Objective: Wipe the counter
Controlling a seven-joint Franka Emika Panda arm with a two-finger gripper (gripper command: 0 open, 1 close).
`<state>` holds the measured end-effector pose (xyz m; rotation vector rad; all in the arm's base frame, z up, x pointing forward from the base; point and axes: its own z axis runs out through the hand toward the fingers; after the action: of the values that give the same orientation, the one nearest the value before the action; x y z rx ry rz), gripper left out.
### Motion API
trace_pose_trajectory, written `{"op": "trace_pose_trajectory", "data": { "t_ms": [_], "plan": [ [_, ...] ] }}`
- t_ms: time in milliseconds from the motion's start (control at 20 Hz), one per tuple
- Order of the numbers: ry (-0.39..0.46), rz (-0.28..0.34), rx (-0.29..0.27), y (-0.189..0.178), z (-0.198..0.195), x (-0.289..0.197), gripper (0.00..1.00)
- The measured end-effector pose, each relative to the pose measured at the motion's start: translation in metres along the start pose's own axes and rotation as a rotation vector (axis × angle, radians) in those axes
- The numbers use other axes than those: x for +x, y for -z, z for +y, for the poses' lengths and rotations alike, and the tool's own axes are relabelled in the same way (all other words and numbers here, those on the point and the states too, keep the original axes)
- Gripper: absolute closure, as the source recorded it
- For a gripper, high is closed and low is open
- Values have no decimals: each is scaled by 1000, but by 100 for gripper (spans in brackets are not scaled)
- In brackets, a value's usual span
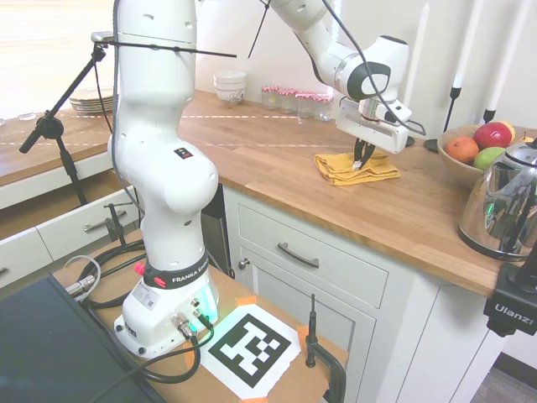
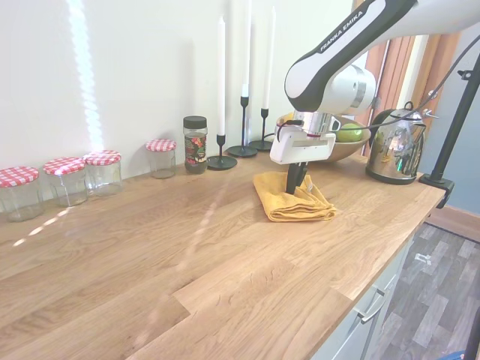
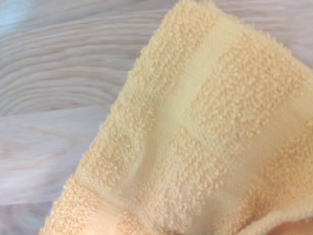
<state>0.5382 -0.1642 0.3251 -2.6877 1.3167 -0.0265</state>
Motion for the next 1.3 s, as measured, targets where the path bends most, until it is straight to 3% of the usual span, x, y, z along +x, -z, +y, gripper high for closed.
{"op": "trace_pose_trajectory", "data": {
  "t_ms": [1300],
  "plan": [
    [-51, 18, -14, 8, 45, 24, 100]
  ]
}}
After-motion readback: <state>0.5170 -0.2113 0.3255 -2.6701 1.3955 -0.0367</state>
